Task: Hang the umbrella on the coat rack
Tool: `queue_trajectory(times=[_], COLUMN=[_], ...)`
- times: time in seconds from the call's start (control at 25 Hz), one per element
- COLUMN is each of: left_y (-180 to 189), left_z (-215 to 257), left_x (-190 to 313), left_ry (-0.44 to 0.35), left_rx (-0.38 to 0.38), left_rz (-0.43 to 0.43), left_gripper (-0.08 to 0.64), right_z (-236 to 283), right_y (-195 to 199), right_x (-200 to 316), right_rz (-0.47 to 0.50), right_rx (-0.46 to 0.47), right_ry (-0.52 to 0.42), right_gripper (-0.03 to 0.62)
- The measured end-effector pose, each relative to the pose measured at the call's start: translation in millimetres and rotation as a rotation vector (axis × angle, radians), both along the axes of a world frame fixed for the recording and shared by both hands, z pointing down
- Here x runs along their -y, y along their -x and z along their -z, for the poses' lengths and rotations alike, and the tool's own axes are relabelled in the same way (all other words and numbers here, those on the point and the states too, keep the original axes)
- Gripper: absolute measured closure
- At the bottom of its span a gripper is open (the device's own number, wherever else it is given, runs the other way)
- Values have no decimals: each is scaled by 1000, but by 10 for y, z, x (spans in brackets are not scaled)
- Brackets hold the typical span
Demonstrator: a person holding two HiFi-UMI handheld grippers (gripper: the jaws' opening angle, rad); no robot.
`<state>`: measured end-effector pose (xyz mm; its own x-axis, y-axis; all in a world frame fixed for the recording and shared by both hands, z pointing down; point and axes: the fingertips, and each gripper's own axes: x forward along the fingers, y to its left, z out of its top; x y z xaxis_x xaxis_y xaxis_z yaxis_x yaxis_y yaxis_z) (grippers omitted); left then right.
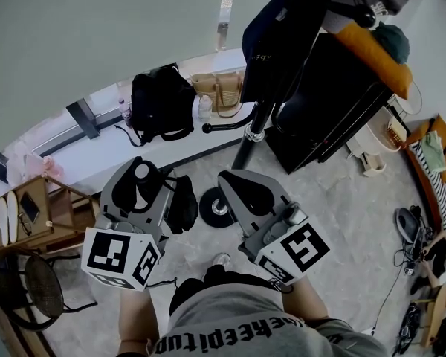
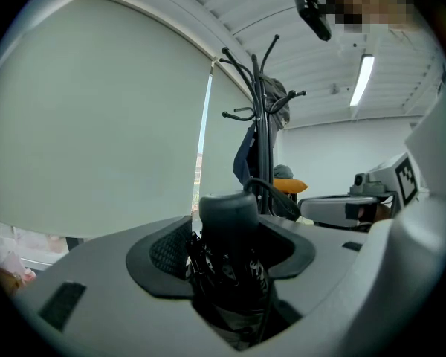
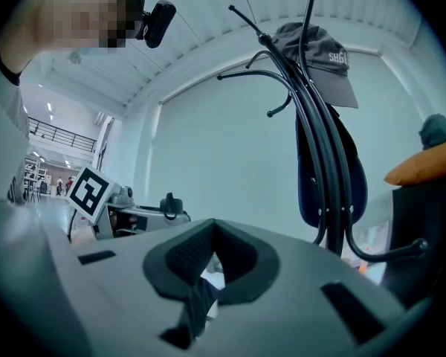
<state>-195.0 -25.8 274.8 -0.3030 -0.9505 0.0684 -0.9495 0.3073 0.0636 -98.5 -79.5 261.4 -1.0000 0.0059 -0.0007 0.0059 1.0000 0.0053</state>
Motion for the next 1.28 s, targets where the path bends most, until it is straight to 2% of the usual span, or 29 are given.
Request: queue_trajectory(times=[0.2,0.52,0.96,1.28], left_y=[27,146,448,607], left_z=[-37,-74,-15,-54], left_x=[111,282,523,726], left_ry=[-1,11,31,42], left_rx=[6,8,23,25], left_rz=[-2,-65,-254,-379], left_gripper=[302,302,302,303], right_z=[-18,-28,46,35], right_y=[-8,73,381,450], right_x=[106,192,191,220], right_rz=[-9,-67,-237,-383], right_rx=[1,-7,-5,-15], right_ry=[-6,-9,-7,-2], right_gripper=[581,581,581,581])
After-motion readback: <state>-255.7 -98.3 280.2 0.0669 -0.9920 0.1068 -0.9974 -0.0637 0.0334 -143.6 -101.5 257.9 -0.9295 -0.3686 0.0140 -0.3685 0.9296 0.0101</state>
